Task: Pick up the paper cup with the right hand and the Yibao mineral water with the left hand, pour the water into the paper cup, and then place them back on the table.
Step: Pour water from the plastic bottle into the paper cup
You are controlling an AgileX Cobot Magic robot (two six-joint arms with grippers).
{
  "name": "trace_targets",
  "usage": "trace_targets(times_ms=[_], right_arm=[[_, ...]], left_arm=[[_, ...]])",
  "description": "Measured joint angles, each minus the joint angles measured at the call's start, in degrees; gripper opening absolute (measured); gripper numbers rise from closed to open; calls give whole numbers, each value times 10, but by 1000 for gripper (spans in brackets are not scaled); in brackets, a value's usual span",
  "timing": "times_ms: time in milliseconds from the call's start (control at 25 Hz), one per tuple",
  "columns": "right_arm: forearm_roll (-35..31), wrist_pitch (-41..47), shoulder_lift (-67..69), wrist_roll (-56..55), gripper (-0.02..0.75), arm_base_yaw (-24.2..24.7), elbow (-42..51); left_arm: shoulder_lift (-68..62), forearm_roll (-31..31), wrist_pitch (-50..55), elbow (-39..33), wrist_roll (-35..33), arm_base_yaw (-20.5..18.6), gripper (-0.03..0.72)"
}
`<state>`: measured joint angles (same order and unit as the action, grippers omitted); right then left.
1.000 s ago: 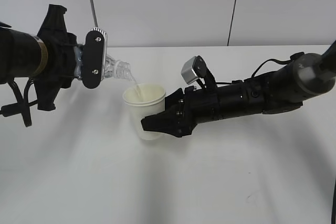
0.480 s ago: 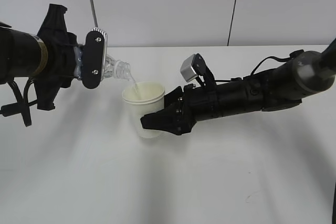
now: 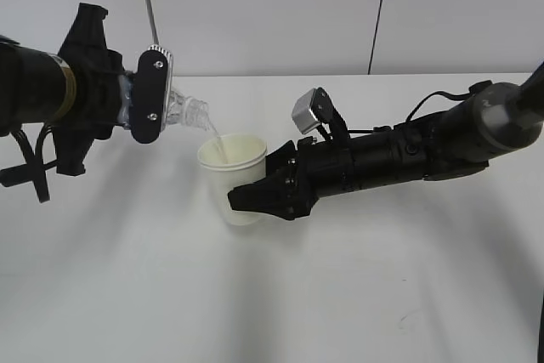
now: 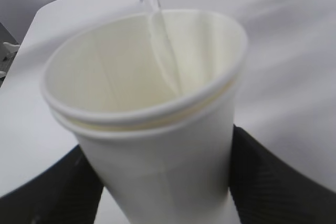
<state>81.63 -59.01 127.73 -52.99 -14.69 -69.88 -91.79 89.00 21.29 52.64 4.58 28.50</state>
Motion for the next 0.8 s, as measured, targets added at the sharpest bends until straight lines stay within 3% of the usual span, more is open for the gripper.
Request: trace_targets(times_ms=[360,400,800], right_arm=[[1,0,0,0,533,0,0],[2,0,0,0,533,0,0],[6,0,0,-1,533,0,0]], left_arm=[[0,4,2,1,0,0,321],[0,4,3,1,0,0,358],[0,4,4,1,-1,1,321]])
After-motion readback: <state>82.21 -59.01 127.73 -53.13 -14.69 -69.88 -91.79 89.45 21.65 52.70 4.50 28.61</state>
